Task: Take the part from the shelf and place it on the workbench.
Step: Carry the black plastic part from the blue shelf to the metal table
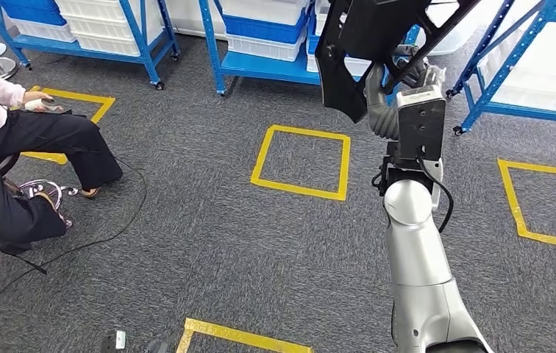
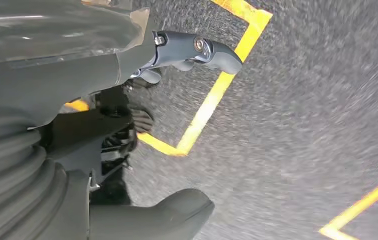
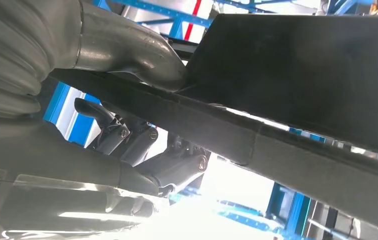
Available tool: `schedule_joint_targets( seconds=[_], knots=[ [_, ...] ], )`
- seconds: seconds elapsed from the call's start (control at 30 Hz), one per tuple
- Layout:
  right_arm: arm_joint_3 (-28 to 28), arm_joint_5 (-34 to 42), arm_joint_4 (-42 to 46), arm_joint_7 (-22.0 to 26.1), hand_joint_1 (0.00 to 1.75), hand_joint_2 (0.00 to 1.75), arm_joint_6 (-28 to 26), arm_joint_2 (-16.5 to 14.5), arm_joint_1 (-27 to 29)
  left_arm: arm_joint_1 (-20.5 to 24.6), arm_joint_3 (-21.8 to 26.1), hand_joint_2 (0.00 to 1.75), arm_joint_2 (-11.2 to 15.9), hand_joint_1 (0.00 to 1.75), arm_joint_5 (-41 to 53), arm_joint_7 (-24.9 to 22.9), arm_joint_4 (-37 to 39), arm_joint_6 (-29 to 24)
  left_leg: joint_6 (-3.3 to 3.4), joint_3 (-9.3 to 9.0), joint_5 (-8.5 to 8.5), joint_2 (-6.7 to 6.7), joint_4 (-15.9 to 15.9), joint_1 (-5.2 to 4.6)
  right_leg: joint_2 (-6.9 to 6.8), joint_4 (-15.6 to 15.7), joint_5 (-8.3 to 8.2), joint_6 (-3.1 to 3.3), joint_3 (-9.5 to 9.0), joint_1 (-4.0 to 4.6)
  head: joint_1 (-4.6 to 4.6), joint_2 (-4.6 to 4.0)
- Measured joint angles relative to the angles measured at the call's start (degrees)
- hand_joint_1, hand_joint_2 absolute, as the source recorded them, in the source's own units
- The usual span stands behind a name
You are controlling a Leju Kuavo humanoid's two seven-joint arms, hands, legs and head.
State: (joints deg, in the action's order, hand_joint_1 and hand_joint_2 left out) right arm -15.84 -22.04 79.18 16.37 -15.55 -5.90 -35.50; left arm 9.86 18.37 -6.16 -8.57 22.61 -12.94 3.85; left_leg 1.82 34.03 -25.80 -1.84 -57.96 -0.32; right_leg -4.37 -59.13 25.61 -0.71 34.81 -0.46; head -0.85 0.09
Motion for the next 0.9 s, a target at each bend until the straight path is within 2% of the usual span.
schedule_joint_targets(
  seconds=[0.07, 0.13, 0.2, 0.23, 0.27, 0.3, 0.33, 0.37, 0.4, 0.43, 0.5, 0.57, 0.6, 0.67, 0.7, 0.73, 0.77, 0.8, 0.83, 0.9],
  knots=[
    [-0.01, 0.16, -0.07, 0.15, 1.75, 1.75, -0.16, 0.1, -0.14, -0.02, 0.92, 1.75, 0.09, 0.0, -1.32, 0.37, 0.0, 0.79, 0.55, -0.09, 0.85, 0.86, 0.72, 0.32, 1.39, -2.42, 1.52, -0.14, 1.17, -0.03, 0.13, 0.0],
    [-0.02, 0.37, -0.24, 0.36, 1.75, 1.75, -0.41, 0.3, -0.09, -0.07, 1.7, 1.75, 0.25, 0.0, -1.96, 0.49, 0.0, 0.65, 0.93, 0.04, 1.27, 1.75, 0.96, 0.48, 3.26, -8.85, 4.74, 0.17, 3.92, -0.22, 0.31, 0.0],
    [-0.03, 0.4, -0.39, 0.4, 1.75, 1.75, -0.85, 0.47, 0.28, -0.46, 2.46, 1.75, 0.52, 0.0, -2.27, 0.35, 0.01, 0.0, 0.95, 0.22, 1.39, 2.87, 0.93, 0.49, 3.82, -15.06, 6.98, 0.0, 6.45, -0.33, 0.42, 0.0],
    [-0.03, 0.27, -0.41, 0.32, 1.75, 1.75, -1.09, 0.5, 0.49, -0.8, 2.84, 1.75, 0.7, 0.0, -2.39, 0.21, 0.02, -0.3, 0.9, 0.27, 1.43, 3.47, 0.89, 0.49, 3.91, -15.74, 6.98, -0.35, 6.59, -0.36, 0.45, 0.0],
    [-0.03, 0.1, -0.35, 0.18, 1.75, 1.75, -1.27, 0.51, 0.66, -1.16, 3.16, 1.75, 0.89, 0.0, -2.51, 0.09, 0.02, -0.51, 0.83, 0.28, 1.45, 4.1, 0.82, 0.51, 4.03, -13.86, 6.02, -0.86, 5.53, -0.42, 0.46, 0.0],
    [-0.03, -0.1, -0.25, 0.03, 1.75, 1.75, -1.4, 0.51, 0.75, -1.48, 3.43, 1.75, 1.08, 0.0, -2.61, 0.0, 0.02, -0.59, 0.73, 0.28, 1.43, 4.69, 0.69, 0.54, 4.39, -10.04, 4.45, -1.36, 3.56, -0.58, 0.48, 0.0],
    [-0.03, -0.28, -0.12, -0.09, 1.75, 1.75, -1.46, 0.51, 0.79, -1.73, 3.68, 1.75, 1.27, 0.0, -2.7, -0.06, 0.02, -0.6, 0.54, 0.39, 1.38, 5.26, 0.49, 0.55, 5.29, -5.91, 3.09, -1.69, 1.54, -0.77, 0.51, 0.0],
    [-0.04, -0.41, 0.01, -0.17, 1.75, 1.75, -1.5, 0.49, 0.8, -1.88, 3.9, 1.75, 1.45, 0.0, -2.74, -0.09, 0.02, -0.62, 0.26, 0.61, 1.34, 5.8, 0.26, 0.51, 6.0, -2.52, 2.02, -1.76, -0.14, -0.88, 0.52, 0.0],
    [-0.06, -0.54, 0.14, -0.24, 1.75, 1.75, -1.51, 0.44, 0.85, -2.01, 4.09, 1.75, 1.64, 0.0, -2.78, -0.14, 0.02, -0.72, -0.08, 0.93, 1.35, 6.26, 0.07, 0.48, 6.5, -0.55, 1.46, -1.62, -1.08, -0.89, 0.54, 0.0],
    [-0.07, -0.68, 0.26, -0.37, 1.75, 1.75, -1.5, 0.37, 0.92, -2.2, 4.28, 1.75, 1.82, 0.0, -2.85, -0.3, 0.03, -1.03, -0.44, 1.27, 1.44, 6.64, -0.02, 0.49, 6.69, -0.01, 1.4, -1.32, -1.27, -0.81, 0.51, 0.0],
    [-0.07, -1.1, 0.57, -0.76, 1.75, 1.75, -1.34, -0.01, 1.06, -2.95, 4.78, 1.75, 2.21, 0.0, -3.16, -0.84, 0.09, -2.03, -1.07, 1.73, 1.57, 7.08, -0.04, 0.67, 5.88, 0.09, 1.07, -0.7, -1.22, -0.85, 0.46, 0.0],
    [-0.07, -1.48, 1.05, -1.13, 1.75, 1.75, -1.01, -0.63, 1.06, -4.01, 5.43, 1.75, 2.59, 0.0, -3.56, -1.4, 0.2, -2.95, -1.68, 2.63, 0.34, 5.73, -1.78, 0.76, 5.2, 0.38, 0.85, 0.0, -1.32, -1.18, 0.22, 0.0],
    [-0.08, -1.6, 1.29, -1.21, 1.75, 1.75, -0.88, -0.9, 1.04, -4.45, 5.76, 1.75, 2.81, 0.0, -3.75, -1.56, 0.26, -3.28, -1.99, 3.8, -1.09, 4.58, -4.24, 0.82, 4.78, 0.5, 0.81, 0.34, -1.4, -1.32, 0.01, 0.0],
    [-0.07, -1.7, 1.54, -1.3, 1.75, 1.75, -0.78, -1.14, 1.06, -5.13, 6.38, 1.75, 3.14, 0.0, -4.08, -1.71, 0.42, -3.68, -2.56, 7.55, -4.51, 2.71, -11.71, 0.95, 3.81, 0.51, 0.91, 0.71, -1.45, -1.14, -0.39, 0.0],
    [-0.07, -1.73, 1.56, -1.38, 1.75, 1.75, -0.75, -1.19, 1.1, -5.45, 6.64, 1.75, 3.24, 0.0, -4.16, -1.8, 0.49, -3.83, -2.75, 9.17, -5.48, 2.36, -14.79, 1.06, 3.26, 0.51, 0.95, 0.76, -1.45, -1.1, -0.44, 0.0],
    [-0.07, -1.76, 1.56, -1.46, 1.75, 1.75, -0.72, -1.26, 1.15, -5.8, 6.89, 1.75, 3.3, 0.0, -4.22, -1.94, 0.55, -4.01, -2.86, 9.87, -5.39, 2.15, -15.95, 1.16, 2.7, 0.51, 0.99, 0.81, -1.45, -1.08, -0.47, 0.0],
    [-0.07, -1.83, 1.57, -1.55, 1.75, 1.75, -0.67, -1.33, 1.18, -6.1, 7.1, 1.75, 3.34, 0.0, -4.26, -2.11, 0.58, -4.21, -2.9, 9.35, -4.25, 1.95, -14.75, 1.27, 2.14, 0.51, 1.03, 0.83, -1.47, -1.11, -0.49, 0.0],
    [-0.08, -1.92, 1.63, -1.59, 1.75, 1.75, -0.62, -1.41, 1.2, -6.29, 7.31, 1.75, 3.38, 0.0, -4.33, -2.3, 0.6, -4.43, -2.87, 7.69, -2.46, 1.52, -11.5, 1.36, 1.64, 0.51, 1.06, 0.82, -1.52, -1.13, -0.5, 0.0],
    [-0.08, -2.03, 1.74, -1.61, 1.75, 1.75, -0.56, -1.5, 1.19, -6.38, 7.53, 1.75, 3.41, 0.0, -4.4, -2.49, 0.61, -4.69, -2.81, 5.41, -0.71, 0.41, -7.14, 1.4, 1.14, 0.51, 1.13, 0.74, -1.61, -1.07, -0.56, 0.0],
    [-0.08, -2.2, 2.04, -1.62, 1.75, 1.75, -0.4, -1.65, 1.08, -6.36, 7.91, 1.75, 3.43, 0.0, -4.5, -2.82, 0.61, -5.03, -2.47, 2.25, 1.16, -1.14, -1.27, 1.13, 0.34, 0.55, 1.35, 0.34, -1.77, -0.69, -0.52, 0.0]
  ],
)
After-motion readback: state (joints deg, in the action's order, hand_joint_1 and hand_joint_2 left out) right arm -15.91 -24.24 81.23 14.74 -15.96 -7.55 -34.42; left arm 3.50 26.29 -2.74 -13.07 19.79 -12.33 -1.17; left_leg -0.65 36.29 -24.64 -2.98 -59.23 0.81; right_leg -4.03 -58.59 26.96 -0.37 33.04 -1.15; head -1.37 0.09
